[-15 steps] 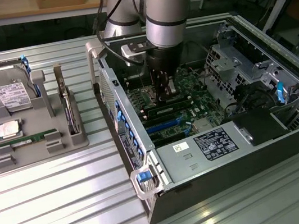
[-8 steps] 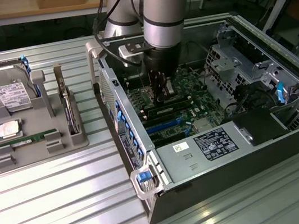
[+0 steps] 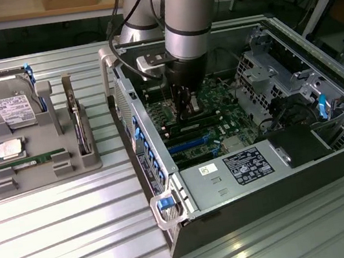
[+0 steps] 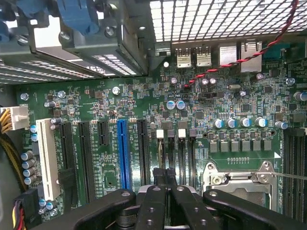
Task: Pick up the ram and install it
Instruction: 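Press down the ram until it locks into place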
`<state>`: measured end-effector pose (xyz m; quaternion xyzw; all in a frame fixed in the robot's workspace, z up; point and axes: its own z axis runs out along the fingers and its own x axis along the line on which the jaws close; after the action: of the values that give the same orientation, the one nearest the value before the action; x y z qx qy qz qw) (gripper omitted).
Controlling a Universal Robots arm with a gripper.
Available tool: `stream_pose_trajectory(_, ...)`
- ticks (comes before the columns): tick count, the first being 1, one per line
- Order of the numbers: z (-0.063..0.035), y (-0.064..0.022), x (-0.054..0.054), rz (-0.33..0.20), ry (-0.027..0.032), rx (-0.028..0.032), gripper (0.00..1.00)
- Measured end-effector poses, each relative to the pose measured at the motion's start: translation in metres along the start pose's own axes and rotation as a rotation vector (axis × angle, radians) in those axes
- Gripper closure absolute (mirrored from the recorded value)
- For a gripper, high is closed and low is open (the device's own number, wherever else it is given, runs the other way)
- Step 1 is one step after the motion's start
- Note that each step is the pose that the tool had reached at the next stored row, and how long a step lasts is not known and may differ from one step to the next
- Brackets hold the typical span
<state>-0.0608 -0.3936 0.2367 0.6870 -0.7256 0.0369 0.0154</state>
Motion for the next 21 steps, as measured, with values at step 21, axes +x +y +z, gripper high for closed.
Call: stream_pose_trajectory(21,-0.0058,-0.0002,0.000,0.000,0.0000,0.0001,0.89)
